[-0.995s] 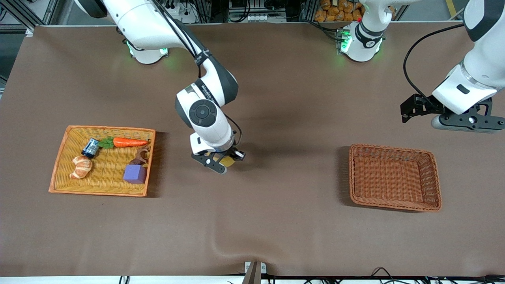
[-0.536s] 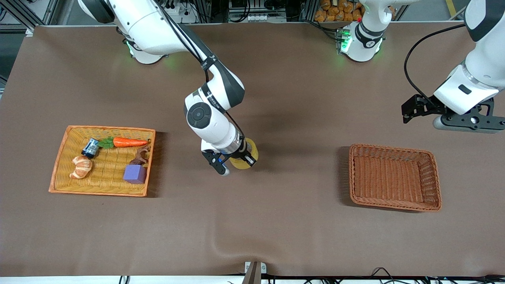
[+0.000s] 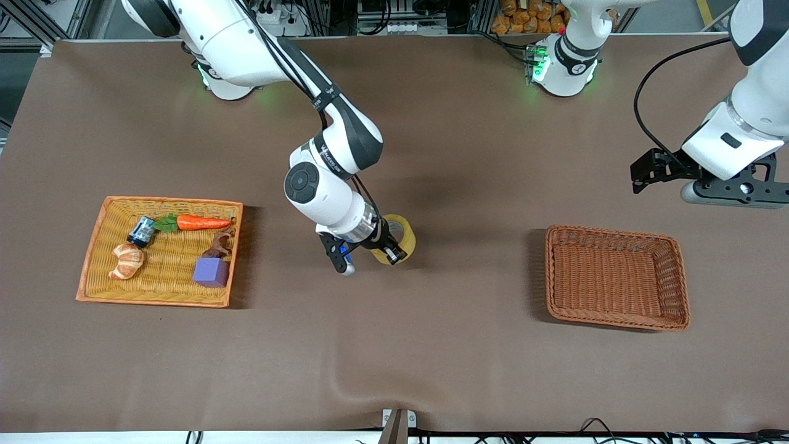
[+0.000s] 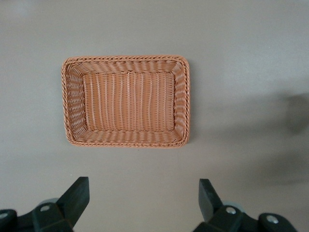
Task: Transfer tape with both arms
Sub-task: 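Carry the tape with the right gripper and set it on the table, then grasp the tape roll with the left gripper while the right gripper withdraws, then carry the tape with the left gripper and lower it into the basket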
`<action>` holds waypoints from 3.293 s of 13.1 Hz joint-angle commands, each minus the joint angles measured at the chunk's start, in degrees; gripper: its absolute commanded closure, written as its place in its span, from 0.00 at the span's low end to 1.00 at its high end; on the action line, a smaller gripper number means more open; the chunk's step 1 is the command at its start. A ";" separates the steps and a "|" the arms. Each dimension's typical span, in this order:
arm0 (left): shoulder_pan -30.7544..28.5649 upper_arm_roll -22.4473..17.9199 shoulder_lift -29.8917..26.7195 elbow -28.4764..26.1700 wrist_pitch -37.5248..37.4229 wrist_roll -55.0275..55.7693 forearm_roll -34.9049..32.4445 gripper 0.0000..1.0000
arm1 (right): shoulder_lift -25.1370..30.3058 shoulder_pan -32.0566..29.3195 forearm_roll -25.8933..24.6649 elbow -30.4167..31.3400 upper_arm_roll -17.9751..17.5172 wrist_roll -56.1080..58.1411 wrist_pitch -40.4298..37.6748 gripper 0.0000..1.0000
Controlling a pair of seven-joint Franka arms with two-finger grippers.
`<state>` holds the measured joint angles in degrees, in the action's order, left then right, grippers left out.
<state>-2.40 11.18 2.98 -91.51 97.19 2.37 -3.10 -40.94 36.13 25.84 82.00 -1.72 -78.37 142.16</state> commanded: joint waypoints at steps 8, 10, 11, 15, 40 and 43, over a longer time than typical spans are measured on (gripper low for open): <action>2.47 1.03 2.46 -0.16 2.73 2.02 1.08 0.00 | 0.42 1.31 0.62 -1.14 0.92 -5.56 2.25 0.00; 8.78 1.48 7.37 -0.16 7.19 11.20 0.90 0.00 | 0.95 0.70 0.44 -1.14 1.10 -5.47 1.98 0.00; 12.38 1.48 10.27 -0.07 10.18 15.96 0.29 0.00 | 1.38 0.26 0.35 -1.14 1.19 -5.39 1.72 0.00; 20.75 1.21 21.51 0.28 22.04 27.41 0.20 0.00 | 4.19 -2.90 -1.40 -0.44 1.36 -4.16 -2.22 0.00; 24.64 -3.36 34.41 7.66 36.69 47.03 -7.01 1.00 | 18.44 -28.04 -20.65 13.18 1.36 58.75 -35.72 0.00; 18.68 -2.74 26.76 6.70 28.34 39.25 -6.92 1.00 | 19.40 -30.59 -20.65 14.67 1.36 64.90 -35.46 0.00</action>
<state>20.15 7.64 36.25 -81.31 129.76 45.90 -8.41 -24.56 7.86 6.31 93.33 0.73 -17.04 106.28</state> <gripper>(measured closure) 0.780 0.000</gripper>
